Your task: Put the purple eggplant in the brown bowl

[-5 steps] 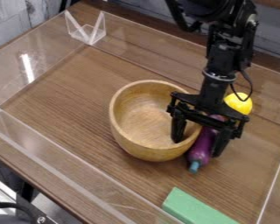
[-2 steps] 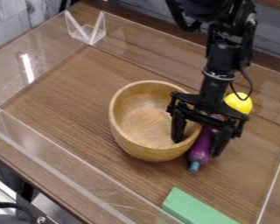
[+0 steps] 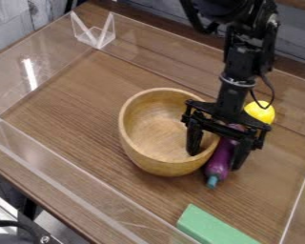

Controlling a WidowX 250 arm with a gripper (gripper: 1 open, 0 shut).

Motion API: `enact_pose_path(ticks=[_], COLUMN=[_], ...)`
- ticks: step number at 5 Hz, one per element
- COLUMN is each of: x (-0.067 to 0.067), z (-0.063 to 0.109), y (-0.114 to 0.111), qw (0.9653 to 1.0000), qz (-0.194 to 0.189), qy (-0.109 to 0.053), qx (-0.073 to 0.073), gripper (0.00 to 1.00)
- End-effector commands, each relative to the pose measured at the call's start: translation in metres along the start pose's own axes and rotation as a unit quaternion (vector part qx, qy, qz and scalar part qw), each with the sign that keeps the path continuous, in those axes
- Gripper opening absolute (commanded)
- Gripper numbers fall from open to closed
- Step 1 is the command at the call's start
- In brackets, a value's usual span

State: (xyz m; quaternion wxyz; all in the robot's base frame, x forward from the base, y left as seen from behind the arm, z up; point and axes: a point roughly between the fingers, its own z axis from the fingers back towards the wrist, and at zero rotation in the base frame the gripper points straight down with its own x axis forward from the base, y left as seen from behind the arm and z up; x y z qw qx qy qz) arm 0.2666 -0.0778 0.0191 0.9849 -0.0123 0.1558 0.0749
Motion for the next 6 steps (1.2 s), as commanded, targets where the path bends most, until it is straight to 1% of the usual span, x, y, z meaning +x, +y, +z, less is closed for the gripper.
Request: enact_pose_path(ticks=[1,6], x=[0.002,0.007], z=[-0.010,-0.008], y=[0.006,0.020], qw=[0.9999,0.9997], qz=[0.004,0.021], qy=[0.012,0.013], qx=[0.004,0.002], gripper=[1.00,1.00])
